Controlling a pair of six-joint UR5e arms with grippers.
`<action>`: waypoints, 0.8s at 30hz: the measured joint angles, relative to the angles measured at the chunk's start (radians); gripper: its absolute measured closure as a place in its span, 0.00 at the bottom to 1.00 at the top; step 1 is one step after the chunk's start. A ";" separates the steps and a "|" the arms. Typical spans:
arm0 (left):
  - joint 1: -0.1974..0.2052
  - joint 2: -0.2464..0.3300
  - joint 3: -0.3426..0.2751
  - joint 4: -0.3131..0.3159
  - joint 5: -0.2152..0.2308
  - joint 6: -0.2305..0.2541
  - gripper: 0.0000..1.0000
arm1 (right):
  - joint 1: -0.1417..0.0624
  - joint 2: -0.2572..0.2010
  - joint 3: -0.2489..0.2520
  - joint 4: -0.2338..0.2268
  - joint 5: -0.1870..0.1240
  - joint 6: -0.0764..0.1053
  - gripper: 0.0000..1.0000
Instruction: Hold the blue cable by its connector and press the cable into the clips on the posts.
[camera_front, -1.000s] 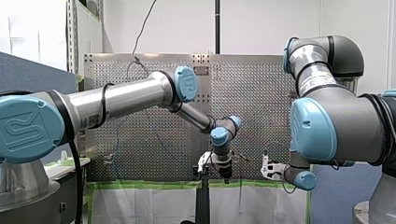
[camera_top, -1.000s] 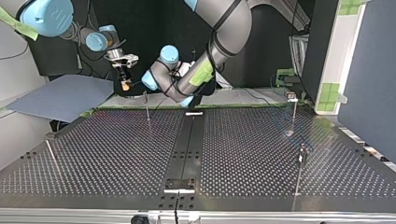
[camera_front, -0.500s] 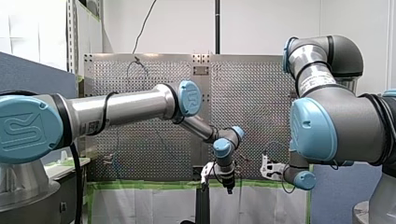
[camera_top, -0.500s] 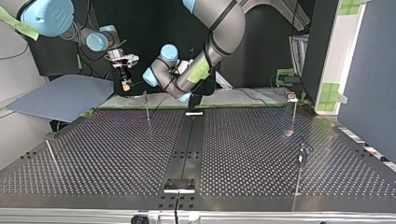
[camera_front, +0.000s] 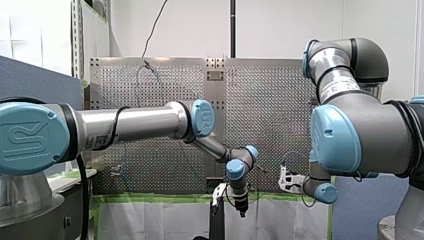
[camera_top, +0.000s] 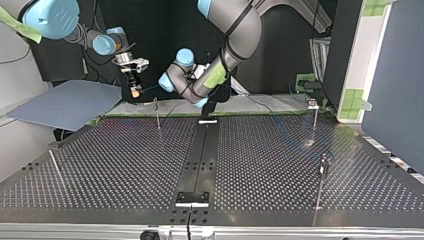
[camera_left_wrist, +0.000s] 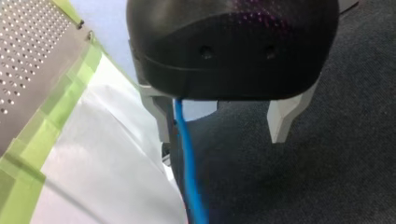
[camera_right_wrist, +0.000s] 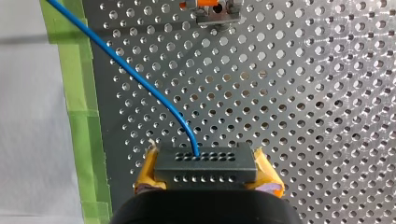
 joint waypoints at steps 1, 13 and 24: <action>0.000 0.000 0.000 0.000 0.000 0.004 0.00 | 0.000 0.000 0.000 0.000 0.000 0.000 1.00; -0.002 0.002 -0.001 0.032 0.008 0.079 1.00 | 0.001 0.000 0.000 -0.001 0.000 -0.001 1.00; -0.016 0.008 -0.036 0.108 -0.037 0.171 1.00 | 0.001 0.000 0.000 0.000 0.003 -0.001 1.00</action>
